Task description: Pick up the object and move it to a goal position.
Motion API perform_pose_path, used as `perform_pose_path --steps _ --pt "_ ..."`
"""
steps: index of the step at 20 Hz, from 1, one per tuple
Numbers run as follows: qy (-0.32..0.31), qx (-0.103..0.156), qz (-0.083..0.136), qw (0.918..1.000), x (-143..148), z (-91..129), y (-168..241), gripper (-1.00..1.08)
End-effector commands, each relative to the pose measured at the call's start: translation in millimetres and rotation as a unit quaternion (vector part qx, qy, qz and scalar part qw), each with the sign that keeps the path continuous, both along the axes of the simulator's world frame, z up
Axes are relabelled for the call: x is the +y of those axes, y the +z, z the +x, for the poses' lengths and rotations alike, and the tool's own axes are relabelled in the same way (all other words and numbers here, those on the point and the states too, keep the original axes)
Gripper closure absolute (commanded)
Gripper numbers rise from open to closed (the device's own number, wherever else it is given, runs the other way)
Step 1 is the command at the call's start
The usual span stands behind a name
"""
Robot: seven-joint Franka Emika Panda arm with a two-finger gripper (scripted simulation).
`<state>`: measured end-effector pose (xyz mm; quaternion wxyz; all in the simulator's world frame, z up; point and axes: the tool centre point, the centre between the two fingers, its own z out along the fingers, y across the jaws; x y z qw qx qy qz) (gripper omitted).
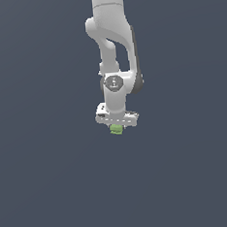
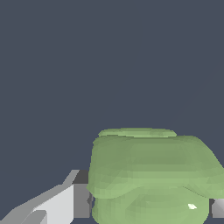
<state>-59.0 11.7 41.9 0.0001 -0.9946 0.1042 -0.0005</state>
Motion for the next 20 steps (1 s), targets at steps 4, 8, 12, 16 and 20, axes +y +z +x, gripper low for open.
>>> perform_pose_path --steps 4,8,12,16,20 --pt "0.0 0.001 0.0 1.0 0 0 -1 1.08" --pt "0.0 0.0 0.0 1.0 0 0 0 1.08" --pt "0.0 0.0 0.0 1.0 7 3 6 1.08" --pt "0.0 0.0 0.0 1.0 21 11 18 1.08" --pt "0.0 0.0 0.0 1.0 44 22 37 1.08"
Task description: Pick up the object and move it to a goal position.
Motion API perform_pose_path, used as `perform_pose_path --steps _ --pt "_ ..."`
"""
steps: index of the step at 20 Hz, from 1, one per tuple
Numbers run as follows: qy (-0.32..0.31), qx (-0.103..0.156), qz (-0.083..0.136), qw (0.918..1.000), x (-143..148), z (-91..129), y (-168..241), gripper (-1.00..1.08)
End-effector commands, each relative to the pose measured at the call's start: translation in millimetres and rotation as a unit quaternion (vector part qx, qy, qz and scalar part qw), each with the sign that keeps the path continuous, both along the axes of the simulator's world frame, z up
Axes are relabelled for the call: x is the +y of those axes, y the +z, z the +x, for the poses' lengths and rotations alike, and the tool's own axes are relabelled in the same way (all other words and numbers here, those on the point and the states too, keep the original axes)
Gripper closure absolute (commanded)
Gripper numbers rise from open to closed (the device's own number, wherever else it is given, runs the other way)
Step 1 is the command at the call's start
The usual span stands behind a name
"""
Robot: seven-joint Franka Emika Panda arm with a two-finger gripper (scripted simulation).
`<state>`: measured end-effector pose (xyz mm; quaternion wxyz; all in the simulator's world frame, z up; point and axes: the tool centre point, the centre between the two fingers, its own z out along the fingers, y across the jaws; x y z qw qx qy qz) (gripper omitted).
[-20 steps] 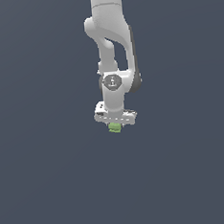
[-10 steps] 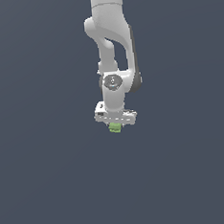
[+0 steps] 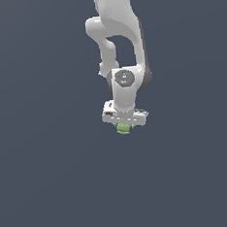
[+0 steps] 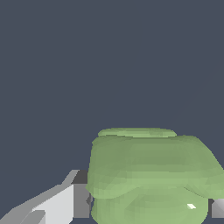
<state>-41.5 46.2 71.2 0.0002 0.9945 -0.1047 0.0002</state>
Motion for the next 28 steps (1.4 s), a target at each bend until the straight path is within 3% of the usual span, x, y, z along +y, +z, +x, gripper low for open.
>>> perform_pose_path --steps 1,15,28 --pt "0.0 0.0 0.0 1.0 16 8 14 1.08" --pt "0.0 0.0 0.0 1.0 112 61 95 1.08" --pt "0.0 0.0 0.0 1.0 141 79 120 1.08"
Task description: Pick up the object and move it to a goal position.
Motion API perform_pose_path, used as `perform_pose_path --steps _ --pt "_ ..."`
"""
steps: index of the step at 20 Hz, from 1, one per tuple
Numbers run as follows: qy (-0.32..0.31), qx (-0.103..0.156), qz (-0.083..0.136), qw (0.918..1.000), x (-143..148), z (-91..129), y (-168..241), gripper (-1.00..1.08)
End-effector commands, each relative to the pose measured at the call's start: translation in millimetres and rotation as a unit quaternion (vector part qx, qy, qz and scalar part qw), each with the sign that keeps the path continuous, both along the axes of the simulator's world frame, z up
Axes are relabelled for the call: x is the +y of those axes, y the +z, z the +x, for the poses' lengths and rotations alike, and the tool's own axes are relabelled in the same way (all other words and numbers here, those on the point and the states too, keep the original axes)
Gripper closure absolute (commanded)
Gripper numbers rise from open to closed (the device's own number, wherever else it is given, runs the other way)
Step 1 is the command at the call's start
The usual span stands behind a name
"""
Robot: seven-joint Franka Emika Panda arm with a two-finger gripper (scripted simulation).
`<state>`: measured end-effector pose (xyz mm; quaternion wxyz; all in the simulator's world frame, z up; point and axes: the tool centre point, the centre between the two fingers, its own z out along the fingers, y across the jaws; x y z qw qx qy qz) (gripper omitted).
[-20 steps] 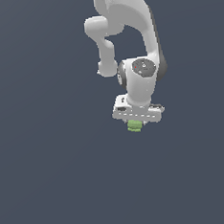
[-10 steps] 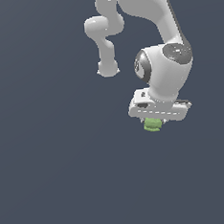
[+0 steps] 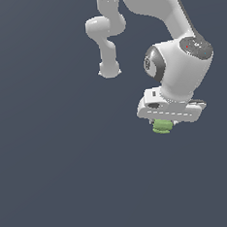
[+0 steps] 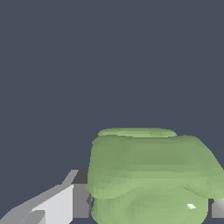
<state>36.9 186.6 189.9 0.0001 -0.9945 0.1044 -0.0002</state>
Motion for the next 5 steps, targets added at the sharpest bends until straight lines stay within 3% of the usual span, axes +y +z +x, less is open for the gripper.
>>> perform_pose_path --steps 1,5 --pt "0.0 0.0 0.0 1.0 1.0 1.2 1.0 1.08" --pt "0.0 0.0 0.0 1.0 -0.4 0.8 -0.2 1.08"
